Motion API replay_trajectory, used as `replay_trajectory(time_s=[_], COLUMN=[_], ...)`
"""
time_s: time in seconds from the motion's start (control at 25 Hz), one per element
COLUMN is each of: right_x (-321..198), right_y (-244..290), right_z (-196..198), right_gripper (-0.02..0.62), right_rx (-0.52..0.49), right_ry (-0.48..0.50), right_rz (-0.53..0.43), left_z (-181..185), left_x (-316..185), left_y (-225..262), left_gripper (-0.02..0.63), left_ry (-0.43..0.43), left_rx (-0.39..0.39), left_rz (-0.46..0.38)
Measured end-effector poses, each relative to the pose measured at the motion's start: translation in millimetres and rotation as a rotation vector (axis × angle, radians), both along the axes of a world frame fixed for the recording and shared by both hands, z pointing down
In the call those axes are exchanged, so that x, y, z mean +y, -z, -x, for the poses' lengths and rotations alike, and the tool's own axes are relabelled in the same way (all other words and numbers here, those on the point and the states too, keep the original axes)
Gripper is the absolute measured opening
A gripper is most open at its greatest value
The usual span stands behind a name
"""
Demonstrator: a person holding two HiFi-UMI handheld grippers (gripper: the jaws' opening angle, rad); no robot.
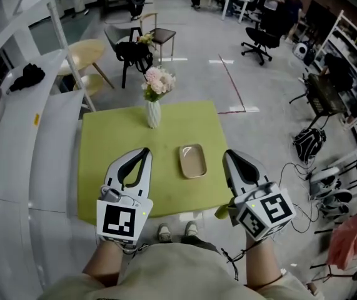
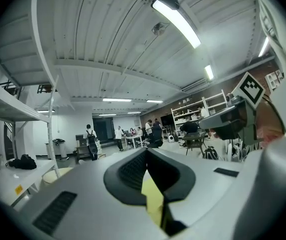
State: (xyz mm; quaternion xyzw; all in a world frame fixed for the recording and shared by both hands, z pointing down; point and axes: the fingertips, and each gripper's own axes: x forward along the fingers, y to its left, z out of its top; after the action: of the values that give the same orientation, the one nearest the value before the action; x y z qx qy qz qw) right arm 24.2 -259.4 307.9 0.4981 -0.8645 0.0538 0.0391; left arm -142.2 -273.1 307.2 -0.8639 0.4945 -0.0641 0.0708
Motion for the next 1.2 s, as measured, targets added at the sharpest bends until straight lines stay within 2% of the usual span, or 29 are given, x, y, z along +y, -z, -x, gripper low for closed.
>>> replay_trajectory(time_s=[0.32, 0.6, 0.88, 1.2], right_x=[-34, -75, -114, -136], right_y=[-16, -51, -129, -237], right_z=[-18, -35, -44, -50], right_gripper=[0.006, 0.006, 0.071, 0.071], right_rx=[-0.003, -0.006, 0.039, 0.041], right_ry=[0.029, 0.028, 0.051, 0.043], right_rz=[0.046, 0.115, 0.273, 0.475], left_z=[-15, -28, -38, -48], left_x=[-25, -55, -85, -105], left_y=[-9, -38, -92, -171], left_gripper=[0.006, 0.006, 0.006, 0.006], left_ry=[0.026, 0.042, 0.052, 0.038], left_rx=[-0.022, -0.04, -0.081, -0.101], left_rz=[0.018, 0.079, 0.197, 0.368])
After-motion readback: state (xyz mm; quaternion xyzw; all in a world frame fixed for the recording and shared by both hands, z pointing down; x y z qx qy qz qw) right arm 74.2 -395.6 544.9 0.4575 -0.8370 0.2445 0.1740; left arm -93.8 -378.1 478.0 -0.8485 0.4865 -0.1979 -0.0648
